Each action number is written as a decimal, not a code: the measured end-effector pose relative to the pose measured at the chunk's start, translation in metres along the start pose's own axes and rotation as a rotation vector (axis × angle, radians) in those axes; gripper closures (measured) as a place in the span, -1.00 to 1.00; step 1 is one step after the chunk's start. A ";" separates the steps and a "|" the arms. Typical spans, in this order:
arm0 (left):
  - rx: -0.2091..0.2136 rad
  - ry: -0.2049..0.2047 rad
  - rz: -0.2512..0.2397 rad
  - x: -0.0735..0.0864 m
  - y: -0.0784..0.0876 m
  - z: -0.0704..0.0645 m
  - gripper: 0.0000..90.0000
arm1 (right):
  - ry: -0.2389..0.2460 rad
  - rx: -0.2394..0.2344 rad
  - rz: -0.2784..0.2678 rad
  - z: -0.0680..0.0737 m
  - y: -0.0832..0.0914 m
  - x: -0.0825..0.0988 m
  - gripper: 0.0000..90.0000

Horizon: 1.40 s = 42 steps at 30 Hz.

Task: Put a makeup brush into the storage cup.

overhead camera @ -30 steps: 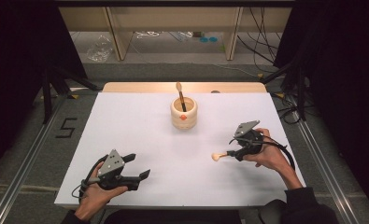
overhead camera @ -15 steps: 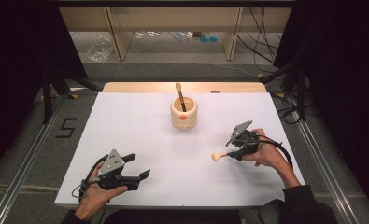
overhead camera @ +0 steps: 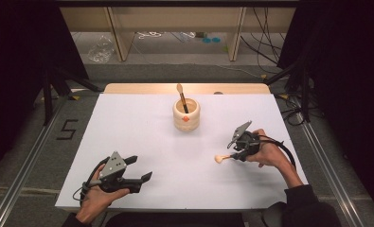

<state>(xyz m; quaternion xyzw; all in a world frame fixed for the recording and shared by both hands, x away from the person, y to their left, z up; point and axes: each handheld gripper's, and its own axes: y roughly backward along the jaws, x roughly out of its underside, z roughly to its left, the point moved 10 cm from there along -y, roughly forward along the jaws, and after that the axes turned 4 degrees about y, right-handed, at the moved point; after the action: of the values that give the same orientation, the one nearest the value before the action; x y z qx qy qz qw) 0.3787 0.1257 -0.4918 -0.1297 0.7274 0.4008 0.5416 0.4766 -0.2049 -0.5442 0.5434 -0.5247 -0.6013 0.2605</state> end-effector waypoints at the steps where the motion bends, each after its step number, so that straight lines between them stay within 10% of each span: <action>1: -0.001 -0.002 0.000 0.000 0.000 0.000 -0.52 | 0.001 -0.010 0.015 0.001 -0.001 0.001 0.42; 42: -0.004 -0.002 -0.008 -0.001 0.001 0.002 -0.52 | 0.014 -0.101 0.219 0.003 -0.007 -0.002 0.80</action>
<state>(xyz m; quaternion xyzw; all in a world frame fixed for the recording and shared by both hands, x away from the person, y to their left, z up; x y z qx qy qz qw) 0.3802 0.1272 -0.4908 -0.1335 0.7254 0.4003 0.5438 0.4764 -0.1995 -0.5500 0.4733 -0.5480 -0.5911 0.3553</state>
